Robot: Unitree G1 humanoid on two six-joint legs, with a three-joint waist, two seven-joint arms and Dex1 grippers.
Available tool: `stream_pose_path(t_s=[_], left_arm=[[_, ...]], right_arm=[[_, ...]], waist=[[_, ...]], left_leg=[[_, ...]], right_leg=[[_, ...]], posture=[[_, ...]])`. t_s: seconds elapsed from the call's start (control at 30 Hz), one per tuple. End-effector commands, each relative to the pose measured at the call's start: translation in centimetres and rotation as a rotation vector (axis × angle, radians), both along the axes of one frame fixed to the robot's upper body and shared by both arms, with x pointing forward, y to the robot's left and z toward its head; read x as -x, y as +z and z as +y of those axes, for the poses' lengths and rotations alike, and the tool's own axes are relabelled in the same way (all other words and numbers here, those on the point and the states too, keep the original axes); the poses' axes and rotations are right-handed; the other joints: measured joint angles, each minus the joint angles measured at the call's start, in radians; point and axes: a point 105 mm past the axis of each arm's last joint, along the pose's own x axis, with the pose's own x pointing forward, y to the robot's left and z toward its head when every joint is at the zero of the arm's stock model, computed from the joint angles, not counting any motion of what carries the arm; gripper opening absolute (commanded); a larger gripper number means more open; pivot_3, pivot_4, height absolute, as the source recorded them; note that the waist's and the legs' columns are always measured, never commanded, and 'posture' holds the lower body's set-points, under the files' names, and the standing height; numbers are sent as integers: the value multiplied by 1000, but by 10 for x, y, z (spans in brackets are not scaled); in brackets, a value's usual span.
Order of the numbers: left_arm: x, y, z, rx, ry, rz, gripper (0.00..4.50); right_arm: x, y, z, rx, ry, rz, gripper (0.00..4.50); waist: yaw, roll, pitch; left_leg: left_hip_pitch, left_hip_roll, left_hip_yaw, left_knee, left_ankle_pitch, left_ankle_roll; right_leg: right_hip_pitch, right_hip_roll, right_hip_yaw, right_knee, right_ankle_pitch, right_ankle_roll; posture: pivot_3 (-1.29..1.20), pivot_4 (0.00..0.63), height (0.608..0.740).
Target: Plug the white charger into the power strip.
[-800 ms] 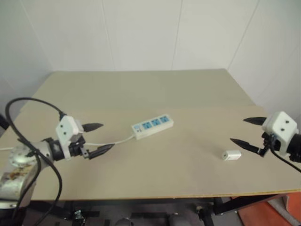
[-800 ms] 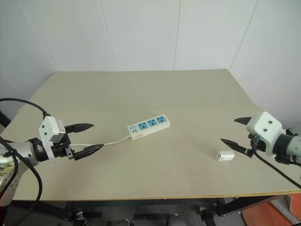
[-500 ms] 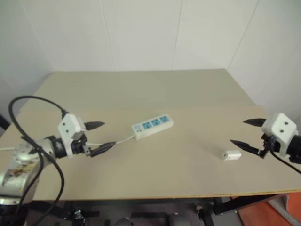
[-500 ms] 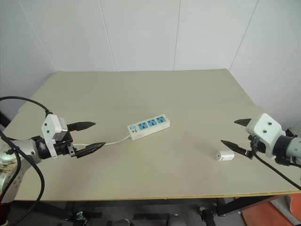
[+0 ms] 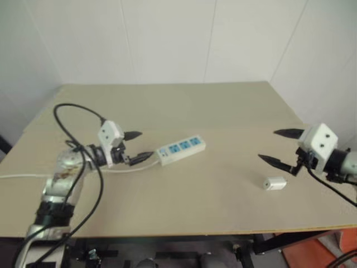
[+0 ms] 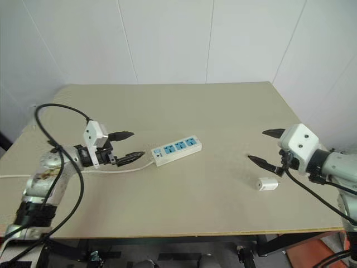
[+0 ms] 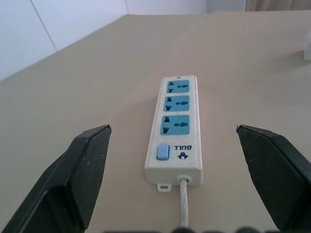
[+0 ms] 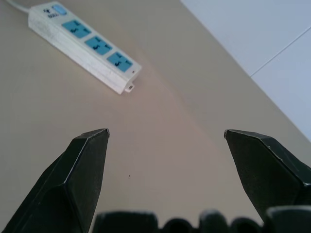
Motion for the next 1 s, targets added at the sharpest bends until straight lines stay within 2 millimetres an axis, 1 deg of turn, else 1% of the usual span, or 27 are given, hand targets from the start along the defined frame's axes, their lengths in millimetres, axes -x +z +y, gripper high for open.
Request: stream_pose_path(t_s=[0.03, 0.13, 0.23, 0.37, 0.5, 0.63, 0.77, 1.0], left_arm=[[-14, -6, -8, -38, -53, 8, 4500], [-32, -18, -18, -75, -51, 20, 4500], [-47, -22, -29, -72, -35, 6, 4500], [-54, -27, -50, -42, -64, 11, 4500], [-56, -38, -62, -59, -74, 22, 4500], [-59, -46, -64, -83, -57, 28, 4500], [-64, -55, -61, -75, 2, 57, 4500], [-63, -63, -66, -58, 1, 91, 4500]], right_arm=[[2, 16, 13, -22, 59, -55, 4466], [1, 15, 14, -9, 65, -51, 4466], [5, 14, 17, -8, 86, -37, 4466], [8, 13, 17, -6, 90, -35, 4466], [12, 12, 18, -4, 91, -34, 4466], [17, 12, 17, -3, 87, -32, 4466], [19, 10, 19, 1, 92, -25, 4466], [21, 8, 23, 4, 101, -17, 4466]], waist=[[1, 0, 0], [7, 0, 0], [14, 0, 0], [20, -1, 0], [19, -1, 0], [19, -1, 0], [22, -1, 0], [25, -1, 0]], left_leg=[[0, 0, 0, 0, 0, 0], [-1, 0, 0, 1, 0, 0], [-3, -1, -1, 2, 0, 0], [-4, -1, -1, 2, 0, 0], [-3, -1, -1, 3, 0, 0], [-3, -1, -1, 3, 0, 0], [-3, -1, -1, 3, 0, 0], [-3, -1, -1, 3, 0, 0]], right_leg=[[0, 0, 0, 0, 0, 0], [1, 0, -1, 0, 0, 0], [0, 0, -1, -1, 0, 0], [-1, 0, -1, -1, 0, 1], [-1, 0, 0, 0, 0, 1], [-1, 0, 0, 0, 0, 1], [-1, 0, 0, 0, 0, 1], [-1, 0, 0, 0, 0, 1]], posture=[[0, 150, 740], [0, 150, 740], [0, 150, 740], [0, 150, 740], [0, 150, 740], [0, 150, 740], [0, 150, 740], [0, 150, 740]])
